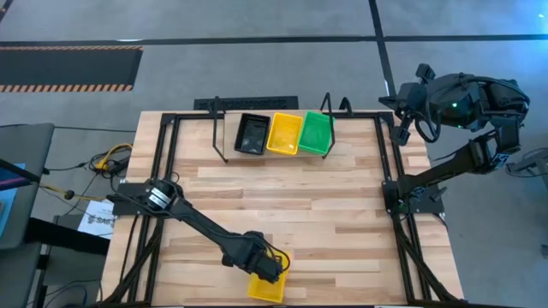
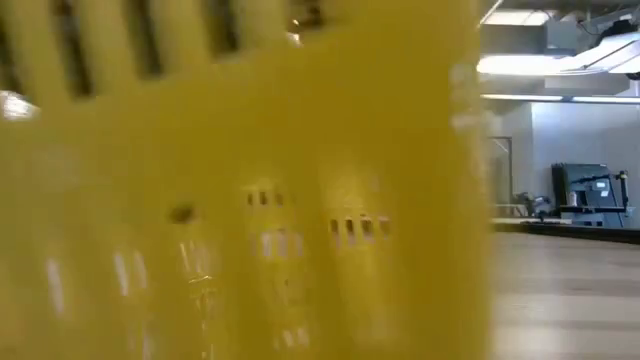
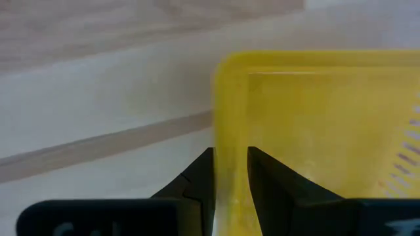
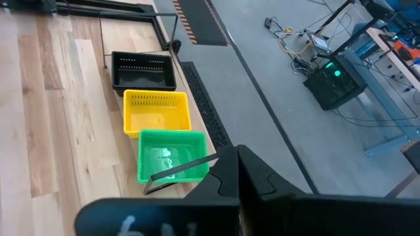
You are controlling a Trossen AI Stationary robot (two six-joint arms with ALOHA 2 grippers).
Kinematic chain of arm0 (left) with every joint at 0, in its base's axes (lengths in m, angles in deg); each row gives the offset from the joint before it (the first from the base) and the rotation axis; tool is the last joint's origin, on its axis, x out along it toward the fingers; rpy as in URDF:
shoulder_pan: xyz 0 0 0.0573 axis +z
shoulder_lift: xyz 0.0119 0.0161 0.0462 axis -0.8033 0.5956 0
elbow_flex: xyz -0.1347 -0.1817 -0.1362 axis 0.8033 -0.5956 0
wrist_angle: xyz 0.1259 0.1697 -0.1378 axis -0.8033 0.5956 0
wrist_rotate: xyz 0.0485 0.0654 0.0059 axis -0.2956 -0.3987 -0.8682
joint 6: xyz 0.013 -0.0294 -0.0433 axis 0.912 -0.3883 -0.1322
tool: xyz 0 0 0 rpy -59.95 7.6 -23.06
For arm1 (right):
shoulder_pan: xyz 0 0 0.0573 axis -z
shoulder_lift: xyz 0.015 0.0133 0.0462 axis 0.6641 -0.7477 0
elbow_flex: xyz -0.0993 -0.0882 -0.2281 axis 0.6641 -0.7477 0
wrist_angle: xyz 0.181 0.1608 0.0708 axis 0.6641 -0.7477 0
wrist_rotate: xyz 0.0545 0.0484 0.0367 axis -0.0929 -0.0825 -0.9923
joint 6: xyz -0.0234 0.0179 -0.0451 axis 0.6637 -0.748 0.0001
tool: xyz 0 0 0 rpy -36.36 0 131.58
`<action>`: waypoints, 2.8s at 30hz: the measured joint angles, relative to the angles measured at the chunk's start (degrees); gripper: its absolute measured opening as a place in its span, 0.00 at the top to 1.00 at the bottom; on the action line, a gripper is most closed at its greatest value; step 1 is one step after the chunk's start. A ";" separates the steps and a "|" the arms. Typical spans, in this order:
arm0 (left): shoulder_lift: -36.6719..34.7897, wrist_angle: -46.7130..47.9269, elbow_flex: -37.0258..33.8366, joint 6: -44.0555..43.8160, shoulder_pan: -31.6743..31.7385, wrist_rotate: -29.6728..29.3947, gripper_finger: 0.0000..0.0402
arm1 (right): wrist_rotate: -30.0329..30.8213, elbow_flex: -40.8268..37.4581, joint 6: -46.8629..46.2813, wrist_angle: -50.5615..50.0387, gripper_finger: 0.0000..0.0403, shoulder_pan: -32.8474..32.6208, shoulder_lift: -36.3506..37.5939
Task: Stack baskets on shelf by color
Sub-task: Stack the yellow bin on the yellow bin on the shelf
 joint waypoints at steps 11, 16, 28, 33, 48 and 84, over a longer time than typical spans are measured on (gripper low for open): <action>-2.88 4.78 1.66 5.72 2.78 -2.90 1.00 | -0.01 -0.01 0.12 -0.01 0.99 0.00 0.00; -7.24 19.93 6.83 9.42 5.78 -11.36 1.00 | -0.01 0.00 -0.03 -0.02 0.99 0.00 0.00; -24.13 35.53 11.39 22.75 20.08 -37.74 1.00 | 0.01 -0.01 -0.38 0.04 0.99 0.00 -0.02; -28.00 32.84 11.39 34.63 30.47 -37.69 1.00 | 0.05 0.00 -3.06 0.04 0.99 0.00 -0.02; -27.65 4.22 11.36 64.15 46.48 -24.39 1.00 | 0.10 0.00 -9.77 0.02 0.99 0.00 0.00; -10.87 -2.43 11.33 66.96 56.01 -9.27 1.00 | 0.05 0.00 -8.60 0.00 0.99 0.00 0.00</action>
